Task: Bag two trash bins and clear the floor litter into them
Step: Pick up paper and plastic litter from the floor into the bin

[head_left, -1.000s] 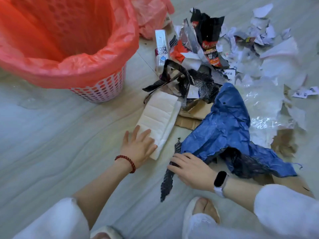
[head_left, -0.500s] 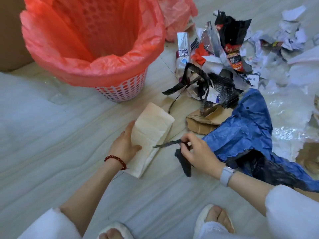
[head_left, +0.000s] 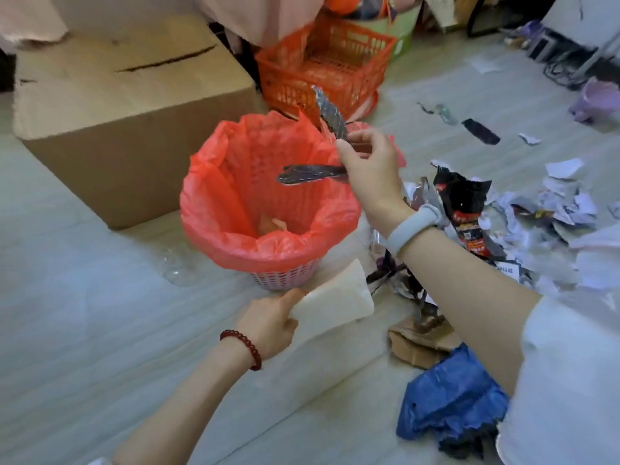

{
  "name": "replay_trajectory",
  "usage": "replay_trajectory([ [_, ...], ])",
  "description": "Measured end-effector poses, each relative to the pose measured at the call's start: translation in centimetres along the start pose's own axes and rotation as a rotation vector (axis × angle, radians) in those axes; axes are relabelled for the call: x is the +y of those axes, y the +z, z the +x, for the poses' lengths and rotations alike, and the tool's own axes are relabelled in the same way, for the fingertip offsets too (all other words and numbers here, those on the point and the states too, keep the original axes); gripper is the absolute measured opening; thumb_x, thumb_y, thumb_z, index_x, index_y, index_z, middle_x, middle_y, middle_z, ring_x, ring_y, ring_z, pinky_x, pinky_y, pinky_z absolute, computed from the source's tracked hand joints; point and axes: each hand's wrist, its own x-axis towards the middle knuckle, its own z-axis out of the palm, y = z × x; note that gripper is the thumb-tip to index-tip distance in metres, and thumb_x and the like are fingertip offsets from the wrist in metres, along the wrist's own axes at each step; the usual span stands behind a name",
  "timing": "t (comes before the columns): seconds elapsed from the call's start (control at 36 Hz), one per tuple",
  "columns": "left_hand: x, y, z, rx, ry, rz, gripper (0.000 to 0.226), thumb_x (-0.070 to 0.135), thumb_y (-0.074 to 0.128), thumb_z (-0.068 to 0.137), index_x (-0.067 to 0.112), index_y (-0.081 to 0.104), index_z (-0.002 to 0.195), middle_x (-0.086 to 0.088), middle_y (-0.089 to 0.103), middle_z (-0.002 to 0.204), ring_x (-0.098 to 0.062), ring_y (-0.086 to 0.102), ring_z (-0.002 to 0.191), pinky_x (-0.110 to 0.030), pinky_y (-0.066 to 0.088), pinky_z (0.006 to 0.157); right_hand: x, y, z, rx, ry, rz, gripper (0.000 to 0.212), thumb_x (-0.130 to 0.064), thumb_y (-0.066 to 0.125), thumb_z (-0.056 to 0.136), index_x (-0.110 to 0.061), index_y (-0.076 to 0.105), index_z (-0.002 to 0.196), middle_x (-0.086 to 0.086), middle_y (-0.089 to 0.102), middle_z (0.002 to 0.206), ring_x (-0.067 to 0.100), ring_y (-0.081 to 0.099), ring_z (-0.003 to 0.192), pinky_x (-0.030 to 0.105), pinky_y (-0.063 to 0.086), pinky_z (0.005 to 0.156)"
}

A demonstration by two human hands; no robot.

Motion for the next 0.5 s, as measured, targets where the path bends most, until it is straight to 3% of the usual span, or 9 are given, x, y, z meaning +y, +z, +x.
replay_trajectory([
  [0.03,-0.1,-0.4,-0.2,0.002,0.008,-0.006,0.048,0.021,0.048,0.089,0.03,0.035,0.134,-0.004,0.06,0.118,-0.027,0.056,0.105,-0.031,0.044,0.077,0.1,0.4,0.0,-0.063,0.032,-0.053,0.019,-0.026,0.061,0.086,-0.014,0.056,0.1,-0.004,0.058,0.097,0.016,0.057,0.099,0.04,0.048,0.093],
  [0.08,-0.4,-1.1,-0.7,0.006,0.032,-0.053,0.046,0.022,0.05,0.088,0.03,0.039,0.131,-0.003,0.062,0.115,-0.025,0.056,0.105,-0.03,0.044,0.078,0.3,0.1,-0.9,-0.124,0.009,-0.214,0.031,-0.032,0.06,0.087,-0.012,0.057,0.111,0.001,0.056,0.113,0.016,0.052,0.113,0.033,0.041,0.101],
  [0.19,-0.5,-2.5,-2.1,0.081,0.109,-0.234,0.04,0.026,0.06,0.084,0.025,0.051,0.122,0.0,0.066,0.109,-0.02,0.058,0.103,-0.027,0.043,0.078,0.8,-3.0,-6.1,-0.243,-0.333,-0.26,0.034,-0.035,0.055,0.083,-0.009,0.062,0.104,0.003,0.059,0.101,0.009,0.055,0.094,0.02,0.044,0.086],
  [0.25,-0.2,-3.0,-2.6,0.144,0.137,-0.376,0.035,0.031,0.061,0.077,0.023,0.058,0.111,0.003,0.068,0.099,-0.015,0.061,0.093,-0.028,0.045,0.075,2.3,-4.9,-9.3,-0.39,-0.429,-0.387,0.036,-0.04,0.051,0.083,-0.012,0.065,0.102,0.002,0.066,0.097,0.01,0.057,0.09,0.026,0.046,0.084],
  [0.31,0.6,-3.3,-2.8,0.155,0.144,-0.521,0.029,0.032,0.061,0.07,0.023,0.062,0.098,0.009,0.067,0.087,-0.007,0.061,0.082,-0.03,0.048,0.073,4.2,-6.4,-11.6,-0.509,-0.516,-0.595,0.048,-0.056,0.048,0.083,-0.021,0.062,0.113,0.0,0.065,0.108,0.019,0.055,0.107,0.041,0.044,0.093],
  [0.36,1.8,-3.2,-2.7,0.12,0.166,-0.606,0.026,0.031,0.064,0.067,0.022,0.064,0.092,0.012,0.066,0.081,-0.003,0.059,0.078,-0.027,0.048,0.071,5.0,-7.6,-12.7,-0.693,-0.357,-0.73,0.074,-0.081,0.036,0.07,-0.043,0.035,0.134,-0.005,0.038,0.144,0.024,0.022,0.139,0.052,0.019,0.113],
  [0.42,3.1,-2.8,-2.5,0.098,0.188,-0.664,0.027,0.032,0.065,0.066,0.02,0.065,0.089,0.011,0.065,0.079,-0.003,0.059,0.075,-0.029,0.049,0.07,5.5,-8.1,-13.2,-0.85,-0.133,-0.771,0.092,-0.087,0.035,0.055,-0.055,-0.006,0.132,-0.018,-0.007,0.152,0.007,-0.02,0.141,0.047,-0.005,0.117],
  [0.44,3.8,-2.6,-2.2,0.111,0.198,-0.694,0.026,0.032,0.066,0.065,0.019,0.065,0.088,0.01,0.065,0.078,-0.003,0.059,0.075,-0.03,0.049,0.071,5.4,-8.3,-13.5,-0.892,-0.031,-0.727,0.098,-0.084,0.039,0.053,-0.054,-0.014,0.13,-0.022,-0.018,0.148,0.002,-0.027,0.137,0.044,-0.006,0.117],
  [0.5,4.5,-2.3,-1.7,0.215,0.215,-0.742,0.028,0.035,0.067,0.064,0.017,0.065,0.085,0.01,0.061,0.079,-0.004,0.057,0.076,-0.029,0.048,0.071,5.2,-7.9,-13.7,-0.938,0.156,-0.493,0.118,-0.083,0.051,0.048,-0.044,-0.015,0.138,-0.024,-0.016,0.148,-0.003,-0.018,0.138,0.032,0.003,0.119],
])
